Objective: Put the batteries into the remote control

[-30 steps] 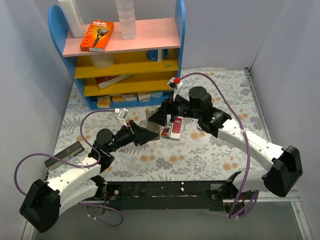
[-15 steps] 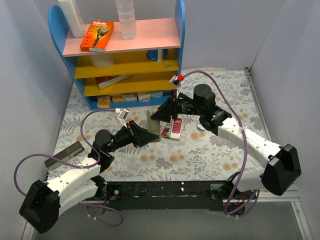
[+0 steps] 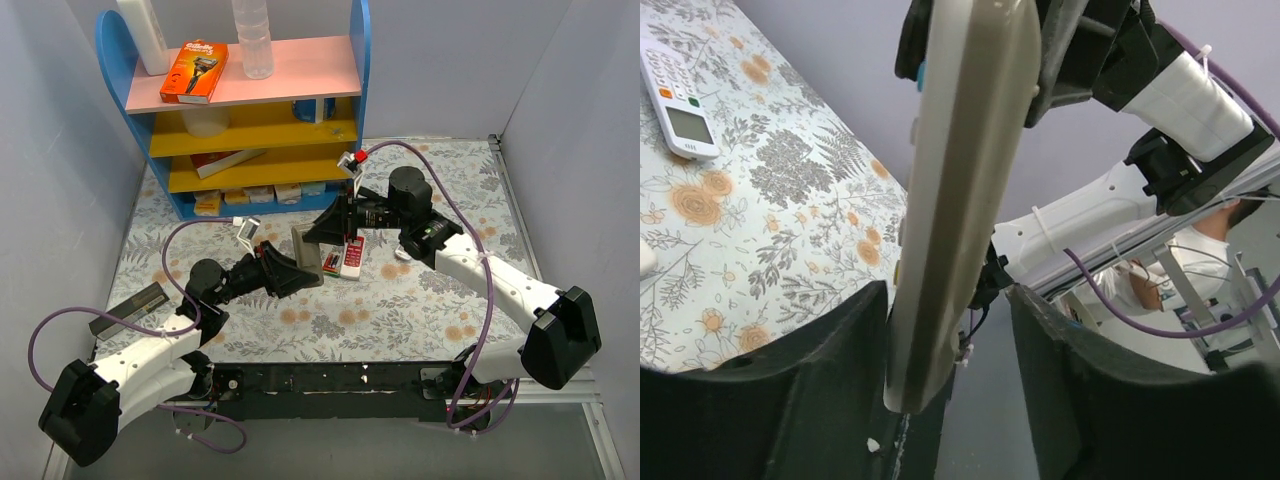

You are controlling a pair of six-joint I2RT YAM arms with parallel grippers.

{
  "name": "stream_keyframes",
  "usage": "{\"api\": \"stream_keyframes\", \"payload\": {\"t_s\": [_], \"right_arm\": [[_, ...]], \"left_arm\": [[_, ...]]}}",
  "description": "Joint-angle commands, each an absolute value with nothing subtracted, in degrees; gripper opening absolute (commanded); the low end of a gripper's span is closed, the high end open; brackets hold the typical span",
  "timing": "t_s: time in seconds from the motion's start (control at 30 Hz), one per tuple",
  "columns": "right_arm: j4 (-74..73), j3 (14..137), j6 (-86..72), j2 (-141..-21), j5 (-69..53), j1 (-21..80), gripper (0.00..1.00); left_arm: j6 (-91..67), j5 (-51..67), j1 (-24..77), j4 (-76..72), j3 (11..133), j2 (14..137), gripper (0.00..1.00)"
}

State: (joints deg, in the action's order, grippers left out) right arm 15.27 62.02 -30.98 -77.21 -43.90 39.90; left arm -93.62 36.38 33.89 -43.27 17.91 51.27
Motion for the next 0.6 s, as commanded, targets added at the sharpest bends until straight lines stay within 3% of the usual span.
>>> {"api": "stream_keyframes", "payload": {"t_s": [0.0, 0.03, 0.07, 0.13, 0.23, 0.37, 0.57], "right_arm": [[13.0, 62.1, -25.5, -75.5, -43.4, 38.5, 0.01], [10.3, 62.2, -23.0, -74.6, -43.0, 37.8, 0.01], [8.8, 62.3, -21.7, -74.3, -42.5, 37.3, 0.01], [4.5, 63.0, -15.9, -72.5, -39.7, 36.0, 0.01], [-6.0, 63.9, -8.4, -69.8, -31.1, 34.7, 0.01], [-17.5, 61.6, 4.7, -66.5, -3.2, 34.6, 0.01], [-9.2, 46.3, 8.6, -60.7, 36.1, 33.7, 0.01]], "left_arm": [[-91.4, 33.6, 34.1, -39.5, 18.8, 49.5, 0.61], [-90.9, 32.5, 34.0, -37.8, 19.0, 48.7, 0.7], [-90.3, 31.6, 34.0, -34.5, 19.2, 48.3, 0.86], [-87.9, 28.1, 34.1, -30.5, 19.9, 46.7, 0.98], [-84.5, 21.6, 34.0, -21.3, 21.6, 44.0, 0.98], [-80.3, 9.2, 33.9, -4.2, 25.7, 41.1, 0.98], [-71.9, -9.0, 33.8, 10.9, 31.9, 37.9, 0.98]]}}
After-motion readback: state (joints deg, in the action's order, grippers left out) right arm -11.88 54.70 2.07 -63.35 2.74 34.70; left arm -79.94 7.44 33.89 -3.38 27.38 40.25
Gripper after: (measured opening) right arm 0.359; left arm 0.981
